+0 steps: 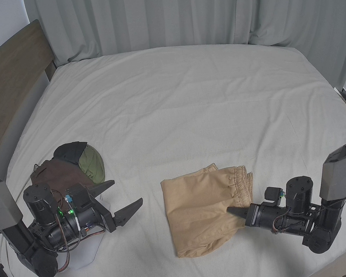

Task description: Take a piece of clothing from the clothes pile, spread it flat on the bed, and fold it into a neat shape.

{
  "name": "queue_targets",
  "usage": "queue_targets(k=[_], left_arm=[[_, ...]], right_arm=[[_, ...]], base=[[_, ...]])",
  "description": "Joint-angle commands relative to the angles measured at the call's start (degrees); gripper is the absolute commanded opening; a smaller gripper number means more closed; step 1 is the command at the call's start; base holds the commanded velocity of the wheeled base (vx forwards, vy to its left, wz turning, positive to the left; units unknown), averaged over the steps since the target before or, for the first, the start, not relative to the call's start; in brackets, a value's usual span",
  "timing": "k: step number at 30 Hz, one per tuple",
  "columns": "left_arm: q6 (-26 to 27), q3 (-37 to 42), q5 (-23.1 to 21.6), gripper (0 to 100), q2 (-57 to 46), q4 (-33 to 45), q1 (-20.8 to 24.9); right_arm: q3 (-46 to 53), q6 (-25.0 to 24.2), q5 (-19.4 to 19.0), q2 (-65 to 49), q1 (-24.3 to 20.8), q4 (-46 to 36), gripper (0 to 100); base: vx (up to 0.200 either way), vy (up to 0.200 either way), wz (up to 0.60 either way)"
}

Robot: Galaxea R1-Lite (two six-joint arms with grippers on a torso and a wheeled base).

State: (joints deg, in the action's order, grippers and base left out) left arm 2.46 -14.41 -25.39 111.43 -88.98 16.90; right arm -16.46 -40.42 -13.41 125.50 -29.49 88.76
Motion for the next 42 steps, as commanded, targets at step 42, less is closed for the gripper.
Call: queue_targets(k=[42], left_arm=[[0.0, -0.62, -2.38, 100, -1.83, 0.03, -3.89]], right_arm=[[-26.52, 1.75, -0.48, -14.23, 2.24, -15.11, 0]], base=[[0.0, 0.0, 0.0]])
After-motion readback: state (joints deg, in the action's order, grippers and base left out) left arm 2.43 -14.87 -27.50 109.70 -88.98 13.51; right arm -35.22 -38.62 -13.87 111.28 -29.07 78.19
